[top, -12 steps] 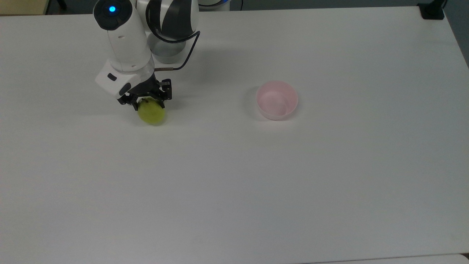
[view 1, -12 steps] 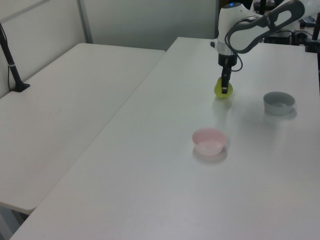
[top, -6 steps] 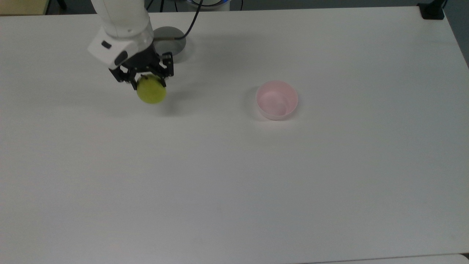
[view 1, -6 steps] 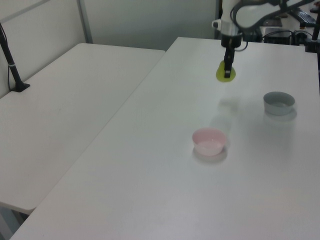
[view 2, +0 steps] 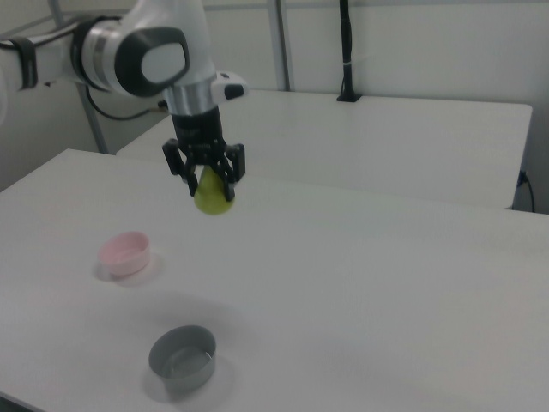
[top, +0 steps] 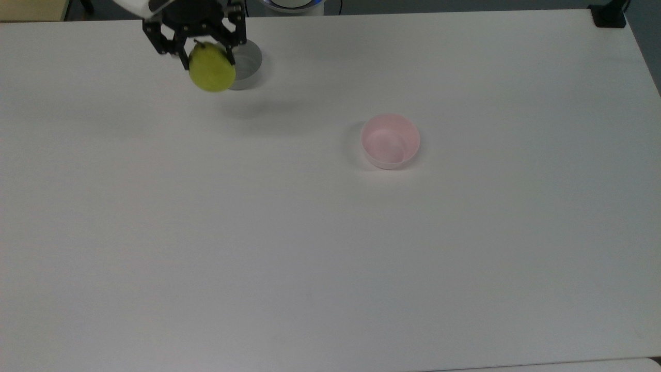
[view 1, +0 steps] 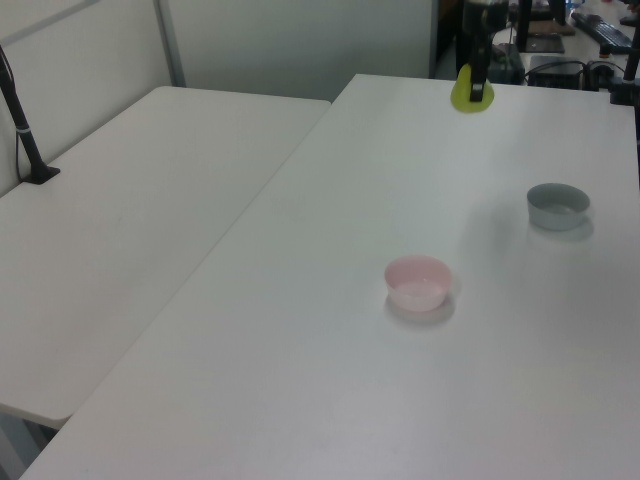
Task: Place the pear in the bowl
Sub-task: 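Lift the pear up off the table, then carry the pear over the pink bowl and lower it inside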
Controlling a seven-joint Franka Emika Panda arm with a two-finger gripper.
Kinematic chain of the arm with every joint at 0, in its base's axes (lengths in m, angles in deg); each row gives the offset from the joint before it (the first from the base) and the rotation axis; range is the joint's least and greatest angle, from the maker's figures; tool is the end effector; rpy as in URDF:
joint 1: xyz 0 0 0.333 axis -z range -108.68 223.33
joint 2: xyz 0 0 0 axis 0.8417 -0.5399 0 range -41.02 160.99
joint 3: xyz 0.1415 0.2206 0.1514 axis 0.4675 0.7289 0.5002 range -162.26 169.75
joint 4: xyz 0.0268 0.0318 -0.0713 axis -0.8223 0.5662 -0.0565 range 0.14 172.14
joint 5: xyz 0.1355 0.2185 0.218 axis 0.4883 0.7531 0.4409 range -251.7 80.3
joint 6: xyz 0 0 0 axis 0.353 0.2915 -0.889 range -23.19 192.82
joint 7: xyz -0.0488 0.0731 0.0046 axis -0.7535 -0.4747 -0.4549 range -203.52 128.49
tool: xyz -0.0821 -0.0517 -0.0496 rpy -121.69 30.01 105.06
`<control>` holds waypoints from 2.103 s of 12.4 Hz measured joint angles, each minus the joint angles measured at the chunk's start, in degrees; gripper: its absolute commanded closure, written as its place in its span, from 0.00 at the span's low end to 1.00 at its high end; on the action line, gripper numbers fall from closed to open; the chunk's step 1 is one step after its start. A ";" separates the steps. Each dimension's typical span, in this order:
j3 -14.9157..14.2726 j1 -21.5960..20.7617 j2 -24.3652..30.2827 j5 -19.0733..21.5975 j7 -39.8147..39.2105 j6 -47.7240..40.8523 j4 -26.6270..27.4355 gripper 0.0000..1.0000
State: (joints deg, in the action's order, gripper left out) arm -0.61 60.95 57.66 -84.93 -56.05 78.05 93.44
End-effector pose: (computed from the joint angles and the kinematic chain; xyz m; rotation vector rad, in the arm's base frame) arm 0.5152 -0.0703 0.5508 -3.1213 -0.2847 -0.0198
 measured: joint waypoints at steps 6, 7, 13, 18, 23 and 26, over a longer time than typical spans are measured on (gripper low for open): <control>0.40 -1.28 0.89 1.80 2.50 -5.21 -4.26 0.84; 0.46 -2.84 1.14 2.04 3.83 -5.25 -4.26 0.84; 0.55 -12.93 1.32 3.85 11.41 -5.31 -2.29 0.84; 0.69 -18.32 1.03 4.94 14.60 3.14 6.02 0.84; 7.17 -18.96 -2.93 5.02 21.47 18.59 13.47 0.84; 7.68 -19.44 -7.49 5.01 21.98 23.87 13.66 0.84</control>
State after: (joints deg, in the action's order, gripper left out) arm 7.07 41.51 50.17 -79.91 -34.07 101.92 107.11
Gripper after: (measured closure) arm 0.295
